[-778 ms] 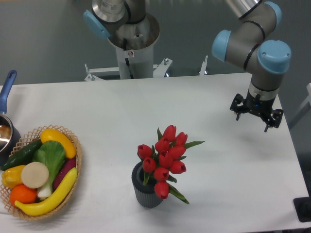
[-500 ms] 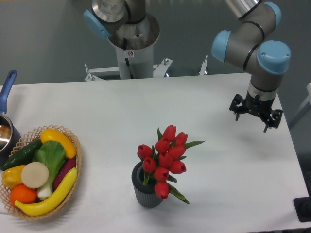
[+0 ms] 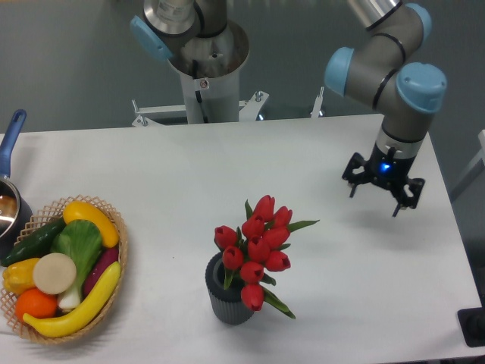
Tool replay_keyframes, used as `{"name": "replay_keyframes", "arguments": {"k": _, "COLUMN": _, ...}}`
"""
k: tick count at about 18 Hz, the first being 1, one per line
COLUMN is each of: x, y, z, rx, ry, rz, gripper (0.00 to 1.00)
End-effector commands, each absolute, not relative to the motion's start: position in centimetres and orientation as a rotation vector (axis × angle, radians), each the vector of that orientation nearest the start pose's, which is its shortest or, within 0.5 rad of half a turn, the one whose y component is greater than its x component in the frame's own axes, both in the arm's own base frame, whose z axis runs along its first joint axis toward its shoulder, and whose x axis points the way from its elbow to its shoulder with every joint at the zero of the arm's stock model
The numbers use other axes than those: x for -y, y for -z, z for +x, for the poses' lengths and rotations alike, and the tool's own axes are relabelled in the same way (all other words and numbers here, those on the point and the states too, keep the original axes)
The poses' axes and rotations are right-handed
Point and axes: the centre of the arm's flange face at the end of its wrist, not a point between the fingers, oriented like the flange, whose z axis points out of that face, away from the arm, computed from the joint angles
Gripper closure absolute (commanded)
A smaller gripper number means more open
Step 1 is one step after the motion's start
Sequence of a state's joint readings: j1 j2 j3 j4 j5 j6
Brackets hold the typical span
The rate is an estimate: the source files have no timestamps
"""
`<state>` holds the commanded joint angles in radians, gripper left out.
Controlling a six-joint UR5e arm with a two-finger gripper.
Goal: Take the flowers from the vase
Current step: 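Move the open gripper toward the red tulip stems above the vase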
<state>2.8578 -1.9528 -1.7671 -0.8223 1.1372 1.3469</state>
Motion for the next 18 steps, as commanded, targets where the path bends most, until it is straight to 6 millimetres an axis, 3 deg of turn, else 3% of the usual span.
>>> {"name": "replay_keyframes", "arguments": {"k": 4, "x": -35.1, "y": -26.1, "z": -50.3, "rx": -0.151, "ry": 0.034, "rz": -2.444, "gripper": 0.0}}
{"name": "replay_keyframes", "arguments": {"k": 10, "x": -37.4, "y": -28.0, "z": -48.8, "rx": -0.139, "ry": 0.218, "rz": -1.946, "gripper": 0.0}}
{"name": "replay_keyframes", "arguments": {"k": 18, "x": -41.1, "y": -26.6, "z": -47.3, "rx": -0.251, "ry": 0.263, "rz": -1.766, "gripper": 0.0}}
